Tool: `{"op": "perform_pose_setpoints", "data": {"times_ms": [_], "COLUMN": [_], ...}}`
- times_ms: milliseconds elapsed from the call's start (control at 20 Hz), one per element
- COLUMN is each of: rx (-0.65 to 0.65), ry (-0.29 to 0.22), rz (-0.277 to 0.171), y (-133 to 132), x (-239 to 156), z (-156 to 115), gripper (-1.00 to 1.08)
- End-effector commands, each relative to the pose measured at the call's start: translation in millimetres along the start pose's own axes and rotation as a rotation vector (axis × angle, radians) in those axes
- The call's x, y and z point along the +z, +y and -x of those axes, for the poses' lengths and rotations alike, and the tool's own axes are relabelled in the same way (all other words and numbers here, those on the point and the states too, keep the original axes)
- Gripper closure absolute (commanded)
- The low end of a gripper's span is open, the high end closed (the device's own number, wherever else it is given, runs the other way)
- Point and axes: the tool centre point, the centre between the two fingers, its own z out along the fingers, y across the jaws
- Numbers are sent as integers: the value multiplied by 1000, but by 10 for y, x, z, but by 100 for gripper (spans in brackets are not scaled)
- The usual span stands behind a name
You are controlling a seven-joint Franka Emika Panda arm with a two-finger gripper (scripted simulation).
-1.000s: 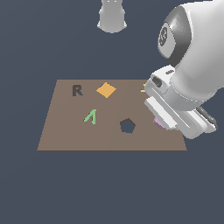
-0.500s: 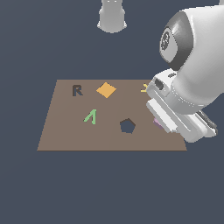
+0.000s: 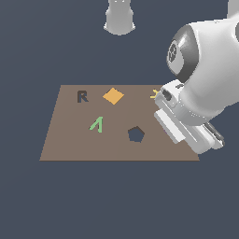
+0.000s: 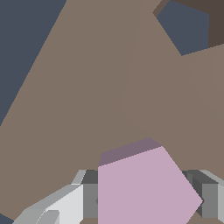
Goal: Insert a designated object into the corresponding slot on a board.
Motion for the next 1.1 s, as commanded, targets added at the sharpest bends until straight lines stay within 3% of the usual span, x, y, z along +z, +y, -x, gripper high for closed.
{"op": "perform_pose_setpoints", "data": {"times_ms": [0,1050], "rx": [0,-44], "ry": [0,0], "rz": [0,0], "y": [-1,32], "x": [8,-26], "z": [1,-11], "gripper": [108,108]}}
